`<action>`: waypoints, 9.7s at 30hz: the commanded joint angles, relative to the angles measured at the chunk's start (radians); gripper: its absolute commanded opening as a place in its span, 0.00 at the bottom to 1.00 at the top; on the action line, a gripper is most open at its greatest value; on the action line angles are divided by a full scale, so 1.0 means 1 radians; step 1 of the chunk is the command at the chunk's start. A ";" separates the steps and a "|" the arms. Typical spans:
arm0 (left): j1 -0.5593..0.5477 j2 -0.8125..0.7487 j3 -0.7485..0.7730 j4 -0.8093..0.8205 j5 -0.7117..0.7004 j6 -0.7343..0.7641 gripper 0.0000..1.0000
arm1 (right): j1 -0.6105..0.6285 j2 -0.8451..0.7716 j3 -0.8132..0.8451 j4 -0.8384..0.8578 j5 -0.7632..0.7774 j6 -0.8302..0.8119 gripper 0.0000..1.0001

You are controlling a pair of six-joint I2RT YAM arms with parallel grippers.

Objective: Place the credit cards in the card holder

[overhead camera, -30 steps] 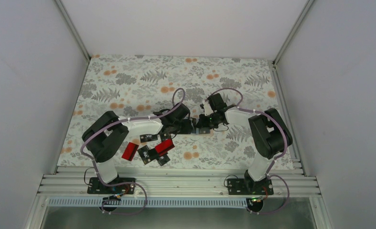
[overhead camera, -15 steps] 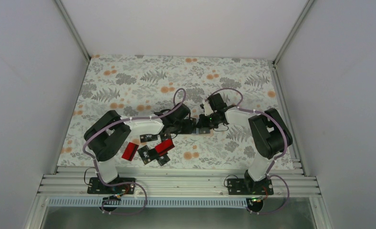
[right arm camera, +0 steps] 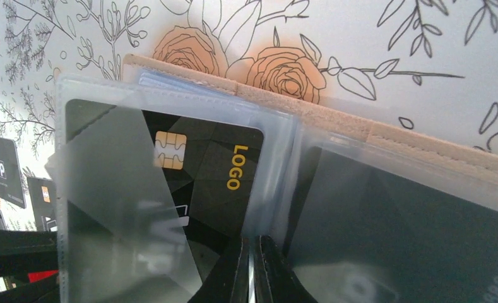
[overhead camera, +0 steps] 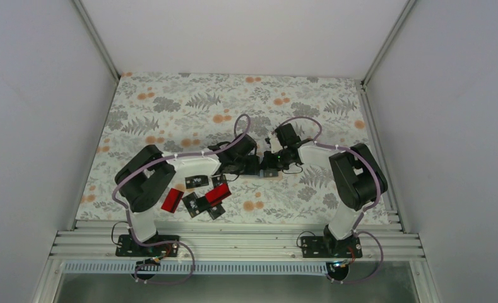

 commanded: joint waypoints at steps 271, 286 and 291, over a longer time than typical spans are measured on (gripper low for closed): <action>0.086 -0.519 -0.140 -0.311 -0.047 0.177 0.28 | 0.272 -0.538 -0.230 0.254 0.066 0.684 0.04; 0.086 -0.570 -0.027 -0.149 -0.029 0.151 0.32 | -0.116 -0.637 -0.194 0.388 -0.206 0.542 0.04; 0.086 -0.567 0.076 -0.209 0.045 0.331 0.34 | -0.171 -0.618 -0.125 0.301 -0.310 0.315 0.04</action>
